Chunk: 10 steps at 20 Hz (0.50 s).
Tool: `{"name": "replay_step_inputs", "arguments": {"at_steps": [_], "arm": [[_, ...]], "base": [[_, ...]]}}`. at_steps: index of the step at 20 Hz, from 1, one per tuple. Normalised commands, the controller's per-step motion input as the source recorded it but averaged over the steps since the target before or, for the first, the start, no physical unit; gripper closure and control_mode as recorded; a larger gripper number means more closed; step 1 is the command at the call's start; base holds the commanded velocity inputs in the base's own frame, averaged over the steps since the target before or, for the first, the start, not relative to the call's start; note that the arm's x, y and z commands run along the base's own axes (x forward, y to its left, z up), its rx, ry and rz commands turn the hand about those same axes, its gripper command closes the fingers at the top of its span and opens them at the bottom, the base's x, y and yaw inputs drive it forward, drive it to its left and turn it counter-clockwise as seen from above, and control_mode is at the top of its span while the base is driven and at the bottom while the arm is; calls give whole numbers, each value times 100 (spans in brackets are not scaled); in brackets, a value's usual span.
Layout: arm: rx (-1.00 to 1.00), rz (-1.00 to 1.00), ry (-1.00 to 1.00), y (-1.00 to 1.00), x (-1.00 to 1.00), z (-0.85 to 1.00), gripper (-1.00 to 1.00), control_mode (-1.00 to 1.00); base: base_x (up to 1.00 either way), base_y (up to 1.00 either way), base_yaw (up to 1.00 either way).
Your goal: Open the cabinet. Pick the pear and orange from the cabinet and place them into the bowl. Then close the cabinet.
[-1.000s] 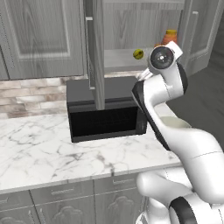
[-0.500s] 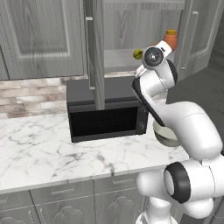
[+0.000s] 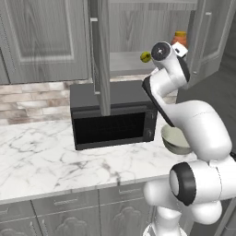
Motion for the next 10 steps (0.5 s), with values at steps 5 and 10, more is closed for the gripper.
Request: {"name": "replay_step_inputs", "arguments": {"at_steps": [5, 10], "arm": [[0, -23, 2, -41, -44, 6, -100, -100], [-1, -21, 0, -57, -45, 1, -100, -100]], "base": [[0, 0, 0], [0, 0, 0]]}}
